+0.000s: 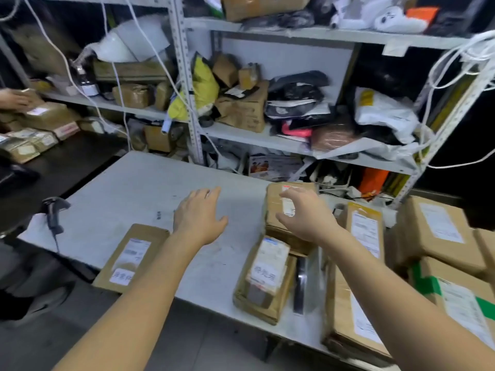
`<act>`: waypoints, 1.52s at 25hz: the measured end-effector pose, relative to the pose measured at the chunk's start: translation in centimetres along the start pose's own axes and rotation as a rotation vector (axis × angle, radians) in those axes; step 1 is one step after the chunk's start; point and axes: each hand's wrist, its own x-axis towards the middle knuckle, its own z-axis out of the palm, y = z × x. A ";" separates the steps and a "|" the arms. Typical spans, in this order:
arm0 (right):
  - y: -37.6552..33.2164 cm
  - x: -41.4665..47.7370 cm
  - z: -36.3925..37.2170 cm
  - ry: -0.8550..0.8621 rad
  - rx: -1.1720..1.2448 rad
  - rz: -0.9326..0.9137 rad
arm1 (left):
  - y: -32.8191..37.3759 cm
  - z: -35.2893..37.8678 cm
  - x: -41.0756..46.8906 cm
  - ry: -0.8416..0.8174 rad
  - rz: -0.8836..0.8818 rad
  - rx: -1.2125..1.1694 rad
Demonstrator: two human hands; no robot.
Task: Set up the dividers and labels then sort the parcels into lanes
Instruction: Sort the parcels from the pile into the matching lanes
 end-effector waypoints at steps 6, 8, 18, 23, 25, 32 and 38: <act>-7.6 6.2 3.9 -0.074 0.034 -0.083 | -9.8 0.2 2.7 -0.025 -0.102 0.003; -9.4 8.6 5.4 -0.099 0.087 -0.110 | -12.2 0.6 4.6 -0.027 -0.118 0.018; -15.7 19.1 12.6 -0.206 0.180 -0.112 | -22.2 2.6 11.5 -0.103 -0.142 0.076; -19.5 19.5 17.4 -0.262 0.177 0.023 | -28.9 6.4 12.4 -0.233 -0.101 0.070; -21.3 18.7 19.6 -0.283 0.171 0.113 | -31.8 8.1 12.1 -0.309 -0.094 0.038; -27.4 13.2 27.7 -0.314 0.463 0.544 | -38.9 13.9 7.4 -0.546 -0.221 -0.125; -31.1 8.5 32.5 -0.385 0.531 0.694 | -39.1 16.2 3.7 -0.704 -0.196 -0.403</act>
